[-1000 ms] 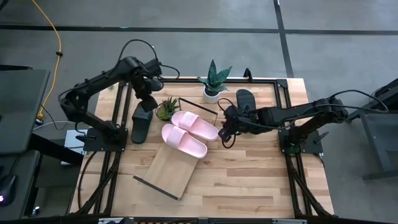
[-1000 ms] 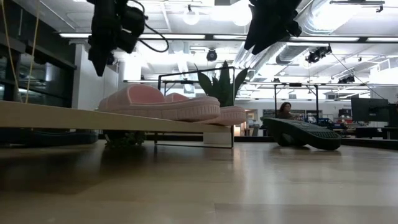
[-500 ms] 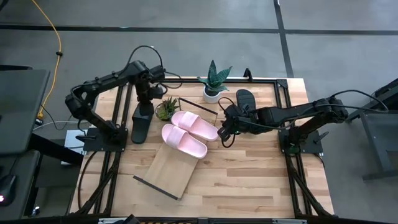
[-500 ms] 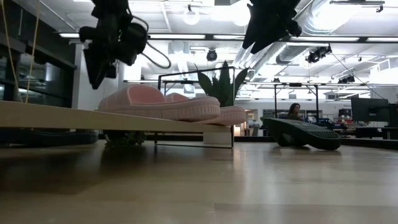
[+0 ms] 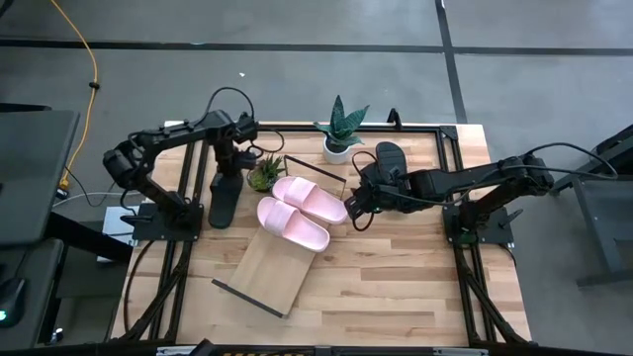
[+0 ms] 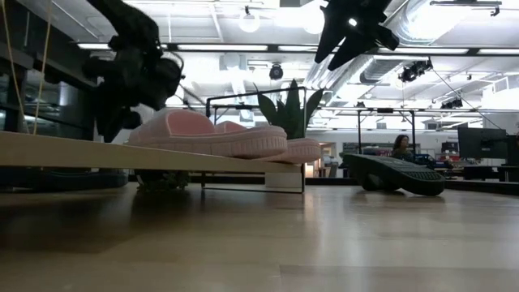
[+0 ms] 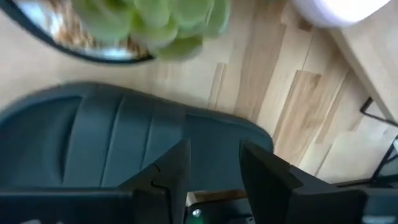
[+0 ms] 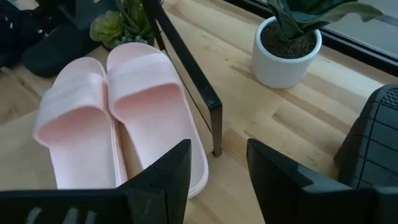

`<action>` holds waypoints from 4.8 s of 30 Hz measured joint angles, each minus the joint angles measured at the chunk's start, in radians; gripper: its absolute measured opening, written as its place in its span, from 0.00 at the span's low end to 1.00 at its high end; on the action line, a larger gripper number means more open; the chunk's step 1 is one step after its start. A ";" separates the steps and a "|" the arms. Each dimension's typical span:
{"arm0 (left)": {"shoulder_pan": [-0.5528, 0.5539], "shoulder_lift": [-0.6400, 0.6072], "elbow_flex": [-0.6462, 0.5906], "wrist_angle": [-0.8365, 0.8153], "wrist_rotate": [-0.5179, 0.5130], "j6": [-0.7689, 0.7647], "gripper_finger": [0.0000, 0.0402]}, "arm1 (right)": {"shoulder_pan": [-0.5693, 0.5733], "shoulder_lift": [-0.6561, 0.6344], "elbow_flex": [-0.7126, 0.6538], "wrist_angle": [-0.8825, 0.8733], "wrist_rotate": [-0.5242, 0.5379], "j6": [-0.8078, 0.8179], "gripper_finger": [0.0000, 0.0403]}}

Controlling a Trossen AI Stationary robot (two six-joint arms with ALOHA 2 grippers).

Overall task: Pick and place slides into the shelf
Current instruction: Put the left black slide on the shelf

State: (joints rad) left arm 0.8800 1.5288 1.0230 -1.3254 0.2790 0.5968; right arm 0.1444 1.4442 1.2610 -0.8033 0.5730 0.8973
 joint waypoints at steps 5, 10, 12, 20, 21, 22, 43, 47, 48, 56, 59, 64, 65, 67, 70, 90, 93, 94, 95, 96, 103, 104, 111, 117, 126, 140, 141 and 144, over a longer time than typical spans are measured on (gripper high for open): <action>0.045 -0.013 -0.037 0.036 -0.002 0.017 0.31 | 0.000 0.000 0.000 0.000 0.000 0.012 0.36; 0.079 -0.048 -0.036 0.054 -0.010 0.043 0.31 | 0.000 0.003 0.000 0.000 0.022 0.011 0.36; 0.091 -0.056 -0.036 0.054 -0.029 0.045 0.31 | -0.001 0.010 0.000 0.001 0.027 0.011 0.36; 0.095 -0.062 -0.036 0.084 -0.115 0.071 0.31 | -0.002 0.076 0.000 0.007 -0.032 0.002 0.36; 0.095 -0.062 -0.036 0.085 -0.116 0.079 0.31 | -0.002 0.087 0.000 0.009 -0.040 0.002 0.36; 0.095 -0.062 -0.036 0.087 -0.121 0.085 0.31 | -0.002 0.097 0.000 0.012 -0.045 0.003 0.36; 0.095 -0.062 -0.036 0.157 -0.191 0.166 0.32 | 0.002 0.127 0.000 0.133 -0.052 -0.034 0.36; 0.095 -0.058 -0.036 0.163 -0.185 0.161 0.32 | 0.002 0.127 0.000 0.135 -0.052 -0.034 0.36; 0.095 -0.058 -0.036 0.162 -0.184 0.158 0.32 | 0.002 0.127 0.000 0.135 -0.052 -0.034 0.36; 0.095 -0.058 -0.036 0.136 -0.221 0.054 0.32 | 0.002 0.127 0.000 0.135 -0.049 -0.041 0.36; 0.095 -0.059 -0.036 0.111 -0.224 0.023 0.32 | 0.002 0.127 0.000 0.135 -0.048 -0.042 0.36; 0.095 -0.061 -0.036 0.072 -0.224 -0.028 0.32 | 0.002 0.127 0.000 0.135 -0.046 -0.050 0.36; 0.095 -0.065 -0.036 0.065 -0.223 -0.041 0.32 | 0.002 0.127 0.000 0.135 -0.046 -0.052 0.36; 0.092 -0.077 -0.036 0.053 -0.219 -0.061 0.31 | 0.002 0.127 0.000 0.135 -0.046 -0.060 0.36; 0.072 -0.110 -0.036 0.042 -0.216 -0.077 0.31 | 0.002 0.127 0.000 0.135 -0.046 -0.061 0.36; -0.293 -0.424 -0.036 0.099 -0.541 -0.366 0.31 | 0.002 0.127 0.000 0.135 -0.023 -0.121 0.36; -0.358 -0.438 -0.036 0.098 -0.615 -0.428 0.31 | 0.002 0.127 0.000 0.135 -0.023 -0.139 0.36; -0.382 -0.439 -0.036 0.095 -0.643 -0.450 0.31 | 0.002 0.127 0.000 0.135 -0.023 -0.139 0.36; -0.406 -0.440 -0.036 0.093 -0.666 -0.469 0.31 | 0.002 0.127 0.000 0.135 -0.023 -0.140 0.36; -0.427 -0.441 -0.036 0.092 -0.687 -0.486 0.31 | 0.002 0.127 0.000 0.135 -0.023 -0.146 0.36; -0.536 -0.450 -0.067 0.066 -0.829 -0.840 0.31 | 0.002 0.127 0.000 0.135 -0.023 -0.157 0.36; -0.535 -0.458 -0.069 0.066 -0.829 -0.899 0.31 | 0.002 0.127 0.000 0.135 -0.023 -0.157 0.36; -0.533 -0.526 -0.070 0.051 -0.841 -1.047 0.31 | 0.002 0.127 0.000 0.135 -0.040 -0.190 0.36; -0.535 -0.551 -0.070 -0.053 -0.821 -0.929 0.31 | 0.002 0.127 0.000 0.135 -0.051 -0.200 0.36; -0.588 -0.508 -0.074 -0.006 -0.805 -0.836 0.31 | 0.002 0.127 0.000 0.136 -0.049 -0.201 0.36; -0.775 -0.477 -0.175 0.037 -1.058 -0.837 0.31 | 0.002 0.127 0.000 0.140 -0.052 -0.180 0.36; -0.779 -0.477 -0.178 0.044 -1.060 -0.836 0.31 | 0.002 0.127 0.000 0.140 -0.052 -0.180 0.36; -0.793 -0.477 -0.189 0.048 -1.092 -0.813 0.31 | 0.002 0.127 0.000 0.140 -0.052 -0.172 0.36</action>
State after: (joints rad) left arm 0.0866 1.0519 0.8336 -1.2771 -0.8131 -0.2158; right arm 0.1466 1.5715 1.2610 -0.6632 0.5205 0.7250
